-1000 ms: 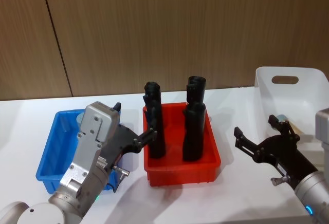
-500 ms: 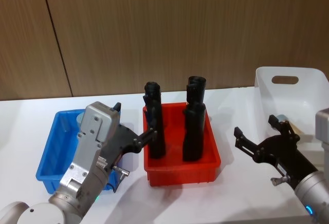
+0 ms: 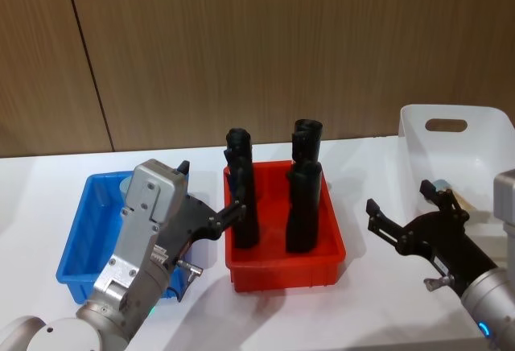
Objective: Pick the cotton swabs from the blue box and place them into the white box.
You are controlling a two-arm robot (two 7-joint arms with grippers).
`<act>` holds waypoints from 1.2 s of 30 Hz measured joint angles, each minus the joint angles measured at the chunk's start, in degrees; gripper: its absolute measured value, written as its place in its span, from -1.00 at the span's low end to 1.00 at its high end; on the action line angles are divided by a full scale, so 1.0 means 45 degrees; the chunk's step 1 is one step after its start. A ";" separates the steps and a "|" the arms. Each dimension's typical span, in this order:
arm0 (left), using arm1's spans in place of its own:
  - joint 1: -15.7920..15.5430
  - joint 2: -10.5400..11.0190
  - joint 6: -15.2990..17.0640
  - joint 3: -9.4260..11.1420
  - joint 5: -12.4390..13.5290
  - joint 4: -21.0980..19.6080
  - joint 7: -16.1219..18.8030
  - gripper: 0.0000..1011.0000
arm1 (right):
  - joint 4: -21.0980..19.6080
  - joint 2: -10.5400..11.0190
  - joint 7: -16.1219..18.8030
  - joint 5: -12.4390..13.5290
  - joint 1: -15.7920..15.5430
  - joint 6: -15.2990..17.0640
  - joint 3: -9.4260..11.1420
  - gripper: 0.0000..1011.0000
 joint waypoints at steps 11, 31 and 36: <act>0.0000 0.0000 0.0000 0.0000 0.0000 0.0000 0.0000 0.99 | 0.0680 -0.0178 0.0484 -0.0039 0.0582 0.0195 0.0038 0.98; -0.0001 0.0000 -0.0001 0.0001 0.0000 0.0000 0.0000 0.99 | 0.4502 -0.1160 0.2809 -0.0849 0.3570 0.0454 -0.0070 0.98; -0.0001 -0.0001 -0.0001 0.0001 0.0001 0.0000 0.0000 0.99 | 0.5724 -0.1404 0.3506 -0.1113 0.4395 0.0235 -0.0112 0.98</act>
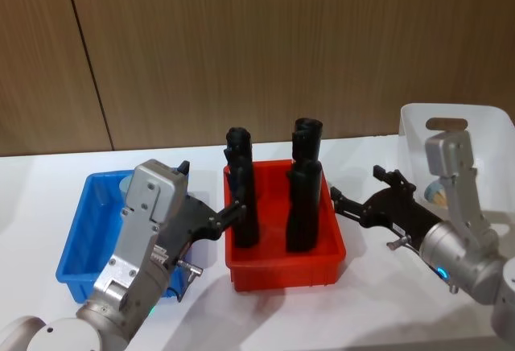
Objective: Pick the cotton swabs from the blue box and place them into the white box.
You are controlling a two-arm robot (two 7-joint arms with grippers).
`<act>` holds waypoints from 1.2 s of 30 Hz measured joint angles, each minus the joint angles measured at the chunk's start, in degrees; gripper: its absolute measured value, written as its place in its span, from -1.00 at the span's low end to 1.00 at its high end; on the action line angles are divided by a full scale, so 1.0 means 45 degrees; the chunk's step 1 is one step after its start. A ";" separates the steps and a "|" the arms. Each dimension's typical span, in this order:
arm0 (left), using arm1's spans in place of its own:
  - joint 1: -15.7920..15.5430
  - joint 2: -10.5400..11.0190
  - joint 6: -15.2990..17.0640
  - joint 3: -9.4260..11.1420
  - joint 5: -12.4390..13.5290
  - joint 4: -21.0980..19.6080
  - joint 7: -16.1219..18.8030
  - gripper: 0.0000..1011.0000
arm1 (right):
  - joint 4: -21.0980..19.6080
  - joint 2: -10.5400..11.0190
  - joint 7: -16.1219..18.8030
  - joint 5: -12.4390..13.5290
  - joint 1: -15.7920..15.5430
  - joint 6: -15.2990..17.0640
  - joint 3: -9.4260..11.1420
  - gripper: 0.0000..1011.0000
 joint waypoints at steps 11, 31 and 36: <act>0.0000 0.0000 0.0000 0.0000 0.0000 0.0000 0.0000 0.99 | 0.2253 -0.0414 0.1066 -0.0321 0.1432 -0.0588 -0.0071 0.98; 0.0000 0.0000 0.0000 0.0000 0.0000 0.0000 0.0001 0.99 | 0.5487 -0.1020 0.2499 0.0040 0.3352 -0.1628 -0.0137 0.98; 0.0000 0.0000 0.0000 0.0000 -0.0001 0.0000 0.0000 0.99 | 0.6155 -0.1143 0.2783 0.0229 0.3721 -0.1837 -0.0148 0.98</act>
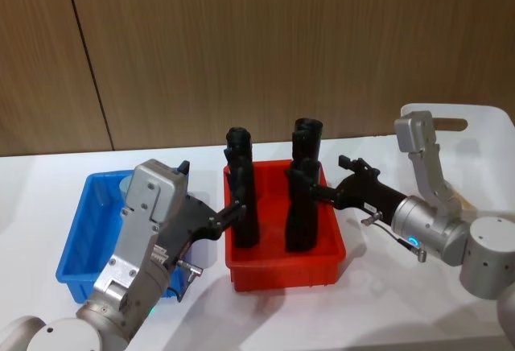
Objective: Pick the cotton swabs from the blue box and place them into the white box.
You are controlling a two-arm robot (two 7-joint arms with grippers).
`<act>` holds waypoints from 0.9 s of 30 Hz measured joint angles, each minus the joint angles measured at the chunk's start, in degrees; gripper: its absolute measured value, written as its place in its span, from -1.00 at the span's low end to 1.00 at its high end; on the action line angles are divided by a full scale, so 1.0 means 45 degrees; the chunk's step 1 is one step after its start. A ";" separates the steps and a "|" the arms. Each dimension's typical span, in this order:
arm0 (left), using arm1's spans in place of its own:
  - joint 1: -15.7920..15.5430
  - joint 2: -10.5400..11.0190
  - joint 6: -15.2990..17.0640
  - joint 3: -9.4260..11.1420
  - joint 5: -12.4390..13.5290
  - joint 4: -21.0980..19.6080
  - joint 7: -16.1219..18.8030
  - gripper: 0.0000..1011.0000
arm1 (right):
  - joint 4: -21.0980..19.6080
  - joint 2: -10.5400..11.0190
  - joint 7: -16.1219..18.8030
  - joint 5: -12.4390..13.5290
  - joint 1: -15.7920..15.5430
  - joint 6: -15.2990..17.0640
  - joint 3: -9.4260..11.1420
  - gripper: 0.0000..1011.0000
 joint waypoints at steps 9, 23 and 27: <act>0.0000 0.0000 0.0000 0.0000 0.0001 0.0000 0.0000 0.99 | 0.0976 -0.0168 0.0536 0.0275 0.0540 -0.0324 -0.0014 0.98; 0.0000 0.0000 0.0000 0.0001 0.0001 0.0000 0.0000 0.99 | 0.1556 -0.0260 0.0982 0.0470 0.0874 -0.0495 -0.0048 0.98; 0.0000 0.0000 0.0000 0.0000 0.0000 0.0000 0.0000 0.99 | 0.1554 -0.0258 0.0979 0.0472 0.0874 -0.0495 -0.0061 0.98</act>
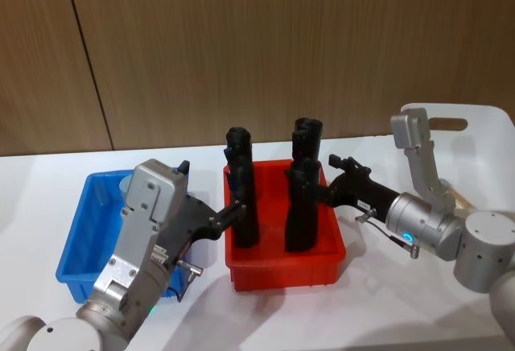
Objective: Pick the cotton swabs from the blue box and place them into the white box.
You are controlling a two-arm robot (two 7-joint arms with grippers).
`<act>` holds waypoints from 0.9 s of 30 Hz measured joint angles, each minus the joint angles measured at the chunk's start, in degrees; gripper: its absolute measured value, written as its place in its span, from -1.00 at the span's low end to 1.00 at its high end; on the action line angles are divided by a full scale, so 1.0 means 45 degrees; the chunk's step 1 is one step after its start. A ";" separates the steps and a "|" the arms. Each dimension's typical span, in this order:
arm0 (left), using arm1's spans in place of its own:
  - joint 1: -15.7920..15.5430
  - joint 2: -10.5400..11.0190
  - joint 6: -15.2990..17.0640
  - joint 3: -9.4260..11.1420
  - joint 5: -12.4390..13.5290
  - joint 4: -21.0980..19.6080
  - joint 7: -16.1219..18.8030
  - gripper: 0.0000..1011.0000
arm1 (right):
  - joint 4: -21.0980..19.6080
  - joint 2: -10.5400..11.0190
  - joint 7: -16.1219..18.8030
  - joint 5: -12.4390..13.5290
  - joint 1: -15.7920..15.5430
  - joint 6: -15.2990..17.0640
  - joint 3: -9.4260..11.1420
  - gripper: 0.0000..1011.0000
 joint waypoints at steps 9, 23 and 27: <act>0.0000 0.0000 0.0000 0.0000 0.0000 0.0000 0.0000 0.99 | 0.0053 -0.0008 0.0061 -0.0013 0.0043 -0.0004 -0.0070 0.98; 0.0000 0.0000 0.0000 0.0000 0.0000 0.0000 0.0000 0.99 | 0.0160 -0.0048 0.0451 -0.0097 0.0118 -0.0129 -0.0239 0.98; 0.0000 0.0000 0.0000 0.0000 0.0000 0.0000 0.0000 0.99 | 0.0150 -0.0052 0.0583 -0.0103 0.0117 -0.0176 -0.0280 0.98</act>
